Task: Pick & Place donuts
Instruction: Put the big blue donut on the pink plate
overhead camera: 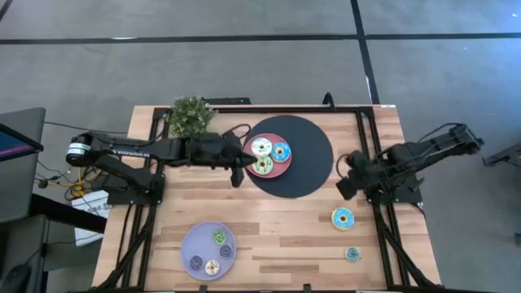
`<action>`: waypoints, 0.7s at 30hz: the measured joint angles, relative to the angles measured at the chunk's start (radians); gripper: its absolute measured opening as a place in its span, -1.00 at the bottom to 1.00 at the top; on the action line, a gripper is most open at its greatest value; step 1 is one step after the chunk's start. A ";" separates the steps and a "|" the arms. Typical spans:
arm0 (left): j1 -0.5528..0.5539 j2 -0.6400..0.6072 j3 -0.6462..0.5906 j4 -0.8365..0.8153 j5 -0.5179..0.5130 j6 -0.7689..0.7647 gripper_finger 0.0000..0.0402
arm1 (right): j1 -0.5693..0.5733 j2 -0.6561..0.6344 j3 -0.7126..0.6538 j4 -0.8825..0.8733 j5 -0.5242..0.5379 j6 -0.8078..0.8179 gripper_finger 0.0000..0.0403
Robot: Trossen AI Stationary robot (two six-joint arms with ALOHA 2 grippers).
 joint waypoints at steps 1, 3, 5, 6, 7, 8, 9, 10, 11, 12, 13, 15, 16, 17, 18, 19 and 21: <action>-0.024 0.000 0.000 0.002 -0.029 -0.009 -1.00 | 0.032 0.003 0.000 -0.004 0.006 0.009 0.29; -0.072 0.000 0.000 0.000 -0.078 -0.028 -1.00 | 0.090 0.017 0.000 -0.009 0.018 0.024 0.29; -0.115 0.000 0.000 0.000 -0.108 -0.033 -1.00 | 0.135 0.032 -0.005 -0.006 0.016 0.025 0.29; -0.138 0.000 0.000 0.001 -0.125 -0.034 -1.00 | 0.152 0.037 -0.015 0.001 0.009 0.028 0.28; -0.159 0.000 0.000 0.000 -0.141 -0.037 -1.00 | 0.166 0.042 -0.030 0.014 -0.001 0.036 0.27; -0.178 0.000 0.000 -0.001 -0.156 -0.045 -1.00 | 0.175 0.046 -0.052 0.031 -0.016 0.052 0.26; -0.197 0.000 0.000 -0.001 -0.171 -0.054 -1.00 | 0.186 0.051 -0.080 0.050 -0.038 0.078 0.25; -0.213 0.000 0.000 -0.001 -0.181 -0.067 -1.00 | 0.199 0.057 -0.111 0.066 -0.055 0.109 0.23; -0.227 0.000 0.000 -0.002 -0.185 -0.077 -1.00 | 0.216 0.062 -0.143 0.095 -0.062 0.142 0.22; -0.241 0.000 0.000 -0.003 -0.185 -0.084 -1.00 | 0.234 0.064 -0.172 0.129 -0.070 0.178 0.20; -0.253 0.000 0.000 -0.005 -0.186 -0.089 -1.00 | 0.255 0.064 -0.201 0.166 -0.082 0.213 0.18; -0.272 0.000 0.000 -0.010 -0.186 -0.100 -1.00 | 0.291 0.064 -0.249 0.241 -0.115 0.274 0.15; -0.279 0.000 0.000 -0.015 -0.186 -0.103 -1.00 | 0.309 0.064 -0.269 0.278 -0.128 0.304 0.13; -0.284 0.000 0.000 -0.020 -0.186 -0.103 -1.00 | 0.323 0.064 -0.290 0.307 -0.137 0.337 0.12; -0.288 0.000 0.000 -0.020 -0.186 -0.103 -1.00 | 0.335 0.065 -0.306 0.320 -0.138 0.377 0.12; -0.290 0.000 0.000 -0.020 -0.187 -0.103 -1.00 | 0.349 0.069 -0.319 0.320 -0.138 0.423 0.11; -0.290 0.000 0.000 -0.020 -0.186 -0.103 -1.00 | 0.362 0.082 -0.333 0.319 -0.139 0.506 0.11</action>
